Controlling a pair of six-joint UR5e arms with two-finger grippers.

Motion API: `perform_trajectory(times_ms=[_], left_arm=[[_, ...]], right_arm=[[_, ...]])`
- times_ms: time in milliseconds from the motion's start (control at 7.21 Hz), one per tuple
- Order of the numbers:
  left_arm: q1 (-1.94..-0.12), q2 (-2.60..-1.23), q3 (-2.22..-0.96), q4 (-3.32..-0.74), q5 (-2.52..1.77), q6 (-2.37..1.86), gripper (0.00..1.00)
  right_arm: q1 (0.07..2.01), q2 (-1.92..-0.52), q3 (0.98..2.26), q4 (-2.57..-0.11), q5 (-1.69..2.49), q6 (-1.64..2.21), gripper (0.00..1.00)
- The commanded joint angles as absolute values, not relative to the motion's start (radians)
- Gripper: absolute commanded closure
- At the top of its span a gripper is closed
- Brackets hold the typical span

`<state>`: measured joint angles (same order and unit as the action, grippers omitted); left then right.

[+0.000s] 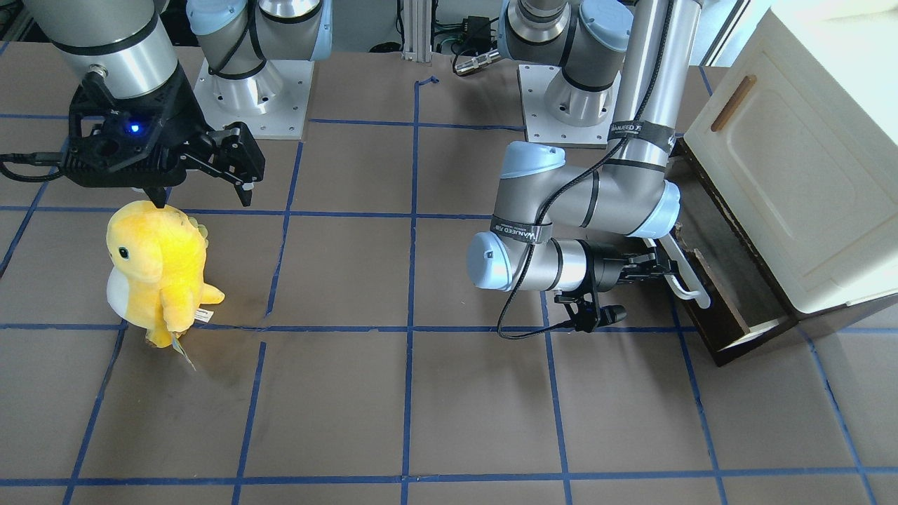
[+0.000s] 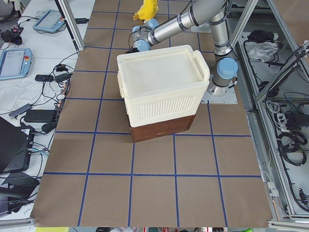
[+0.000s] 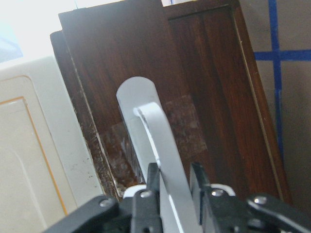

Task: Pull drawer sideways
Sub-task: 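Pull the handle away from the cabinet with the left gripper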

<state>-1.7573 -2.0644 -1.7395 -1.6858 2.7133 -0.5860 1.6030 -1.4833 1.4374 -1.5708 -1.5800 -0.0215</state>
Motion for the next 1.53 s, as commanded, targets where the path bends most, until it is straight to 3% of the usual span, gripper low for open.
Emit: perform_trajectory(times_ms=[0,277,832,1387], left_arm=[[-1.763,-2.065,-1.738,-1.686,2.712,-0.586,0.81],[-1.775,-2.065,-1.733,-1.684,2.709,-0.586,0.81],[-1.796,-2.088,-1.701,-1.684,2.674,-0.586,0.91],[-1.81,-2.089,-1.68,-1.683,2.654,-0.584,0.91]], right_arm=[[1.603,-1.483,1.437,-1.571,-1.58,-0.021,0.0],[1.603,-1.483,1.437,-1.571,-1.58,-0.021,0.0],[1.603,-1.483,1.437,-1.571,-1.58,-0.021,0.0],[1.603,-1.483,1.437,-1.571,-1.58,-0.021,0.0]])
